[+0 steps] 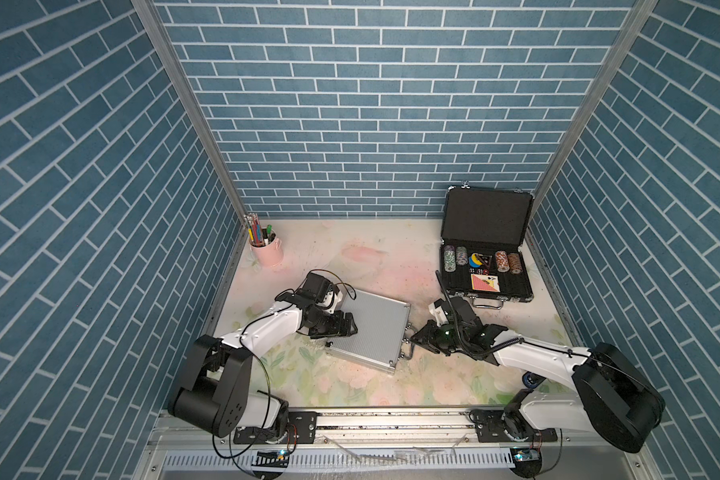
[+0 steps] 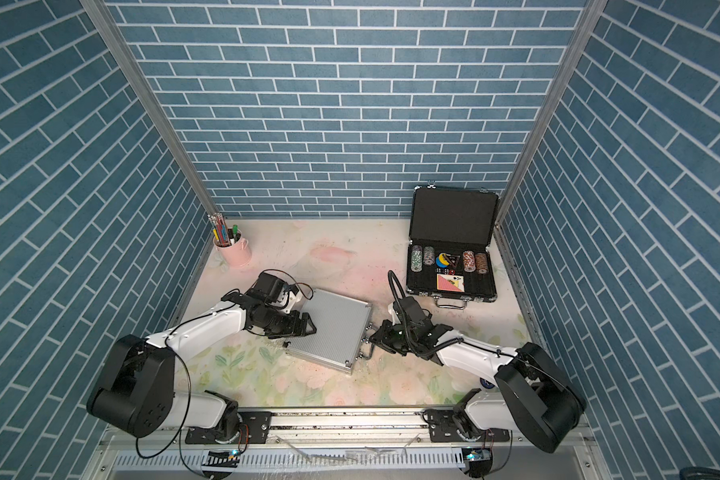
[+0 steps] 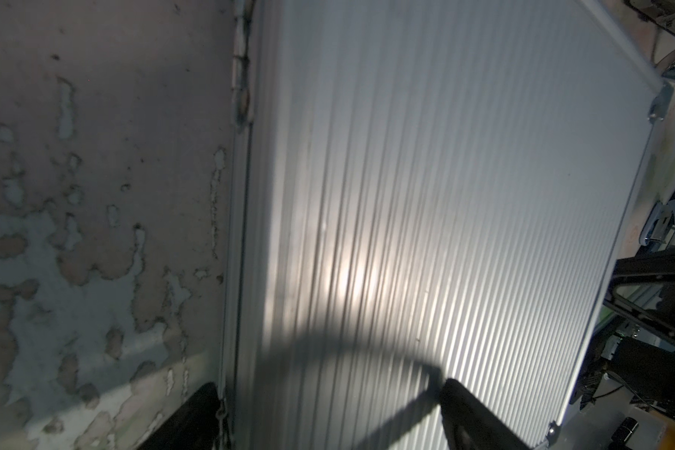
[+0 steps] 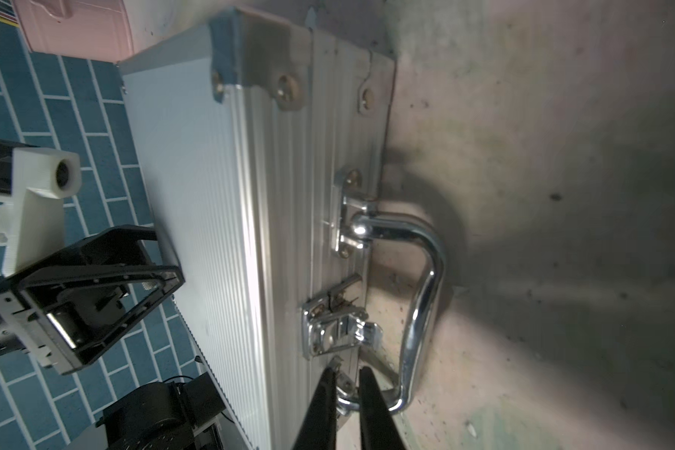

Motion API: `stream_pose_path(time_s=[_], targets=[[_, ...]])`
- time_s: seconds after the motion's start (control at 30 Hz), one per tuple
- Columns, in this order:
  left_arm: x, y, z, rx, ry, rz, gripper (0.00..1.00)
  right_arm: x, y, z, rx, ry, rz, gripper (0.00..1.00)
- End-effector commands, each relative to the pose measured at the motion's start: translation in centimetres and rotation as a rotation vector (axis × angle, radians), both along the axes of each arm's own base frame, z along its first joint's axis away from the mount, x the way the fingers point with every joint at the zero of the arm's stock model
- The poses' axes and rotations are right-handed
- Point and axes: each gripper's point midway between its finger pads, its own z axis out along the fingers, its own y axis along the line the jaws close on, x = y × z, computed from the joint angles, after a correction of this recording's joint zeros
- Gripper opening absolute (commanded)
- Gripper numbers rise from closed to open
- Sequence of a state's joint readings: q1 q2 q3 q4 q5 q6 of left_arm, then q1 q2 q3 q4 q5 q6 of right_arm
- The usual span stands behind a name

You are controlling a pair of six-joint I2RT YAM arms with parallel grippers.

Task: Close the poker set cases
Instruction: Fasten the fastener on the poker set case.

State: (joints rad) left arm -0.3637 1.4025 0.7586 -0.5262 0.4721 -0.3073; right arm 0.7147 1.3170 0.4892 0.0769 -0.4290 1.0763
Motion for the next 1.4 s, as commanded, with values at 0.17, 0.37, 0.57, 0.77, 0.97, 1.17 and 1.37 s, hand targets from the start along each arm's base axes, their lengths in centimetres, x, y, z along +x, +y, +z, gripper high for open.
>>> stream_pose_path(time_s=[0.17,0.37,0.57,0.77,0.97,1.17,1.37], targets=[[-2.4,1.2,-1.6,0.081,0.086,-0.016,0.89,0.5,0.2,-0.9,-0.026,0.006,0.013,0.13],[-2.4,1.2,-1.6,0.082,0.089,-0.016,0.89,0.9,0.6,-0.9,-0.018,0.002,0.021,0.13],[-2.5,1.2,-1.7,0.082,0.089,-0.015,0.89,1.0,0.8,-1.4,-0.023,0.010,0.023,0.13],[-2.5,1.1,-1.7,0.080,0.091,-0.017,0.89,1.0,0.7,-2.3,-0.047,0.036,0.027,0.11],[-2.5,1.1,-1.7,0.079,0.093,-0.017,0.89,1.1,1.2,-2.7,-0.040,0.051,0.039,0.11],[-2.5,1.0,-1.8,0.077,0.096,-0.020,0.89,1.1,2.0,-2.9,-0.020,0.061,0.061,0.10],[-2.7,0.9,-1.9,0.077,0.104,-0.025,0.89,1.0,3.1,-2.9,0.009,0.068,0.094,0.11]])
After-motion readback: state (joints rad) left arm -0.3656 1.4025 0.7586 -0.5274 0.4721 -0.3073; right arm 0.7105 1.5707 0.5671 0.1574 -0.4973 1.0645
